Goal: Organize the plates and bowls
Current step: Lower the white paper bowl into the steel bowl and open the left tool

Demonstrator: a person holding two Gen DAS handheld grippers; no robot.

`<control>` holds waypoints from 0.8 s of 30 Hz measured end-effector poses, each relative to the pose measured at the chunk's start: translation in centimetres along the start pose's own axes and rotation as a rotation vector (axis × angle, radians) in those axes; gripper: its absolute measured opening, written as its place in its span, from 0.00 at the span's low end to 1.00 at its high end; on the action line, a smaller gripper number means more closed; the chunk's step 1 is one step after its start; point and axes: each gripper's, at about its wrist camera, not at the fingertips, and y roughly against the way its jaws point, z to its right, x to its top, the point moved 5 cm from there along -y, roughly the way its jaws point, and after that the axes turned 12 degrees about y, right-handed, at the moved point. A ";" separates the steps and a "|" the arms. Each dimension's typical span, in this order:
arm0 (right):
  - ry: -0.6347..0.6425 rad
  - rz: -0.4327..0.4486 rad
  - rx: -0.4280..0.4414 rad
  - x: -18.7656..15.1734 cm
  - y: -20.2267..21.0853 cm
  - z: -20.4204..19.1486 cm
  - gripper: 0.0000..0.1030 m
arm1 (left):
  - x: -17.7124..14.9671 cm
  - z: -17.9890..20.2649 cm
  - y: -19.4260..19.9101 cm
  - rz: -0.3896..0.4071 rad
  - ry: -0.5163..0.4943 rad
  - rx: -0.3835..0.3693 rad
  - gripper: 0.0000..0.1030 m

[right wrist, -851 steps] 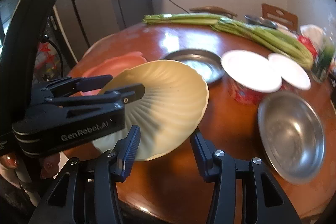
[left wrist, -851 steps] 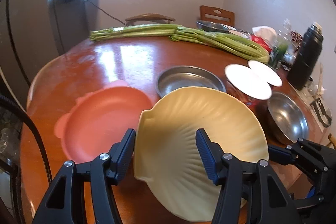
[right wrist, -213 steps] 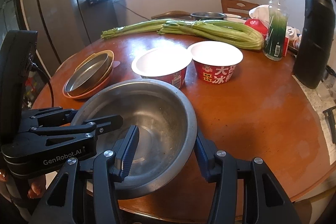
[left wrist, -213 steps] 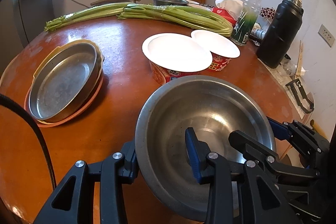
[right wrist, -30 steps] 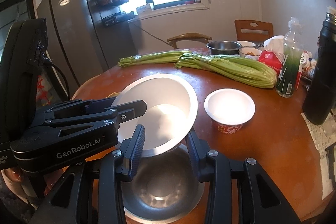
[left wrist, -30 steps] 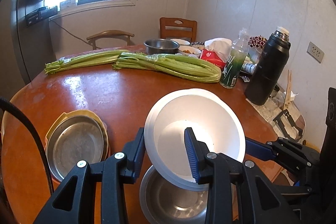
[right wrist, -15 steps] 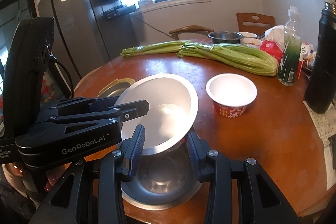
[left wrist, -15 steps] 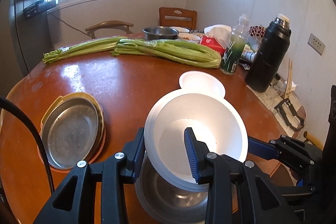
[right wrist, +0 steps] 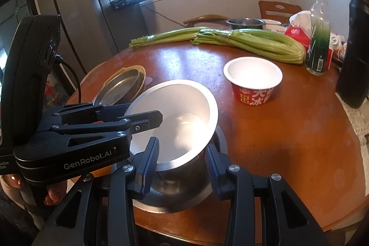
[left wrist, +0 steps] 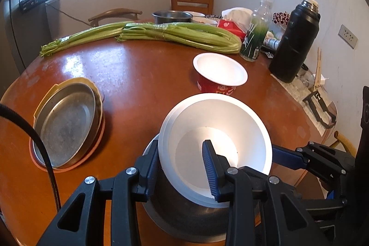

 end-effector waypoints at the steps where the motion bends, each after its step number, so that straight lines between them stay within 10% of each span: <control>1: 0.002 -0.005 0.002 -0.1 -0.1 0.0 0.41 | -0.1 -0.1 -0.1 -0.004 -0.002 0.002 0.35; 24: 0.026 -0.065 0.003 -1.0 -1.8 -0.3 0.41 | -1.3 -0.3 -1.6 -0.048 -0.027 0.045 0.35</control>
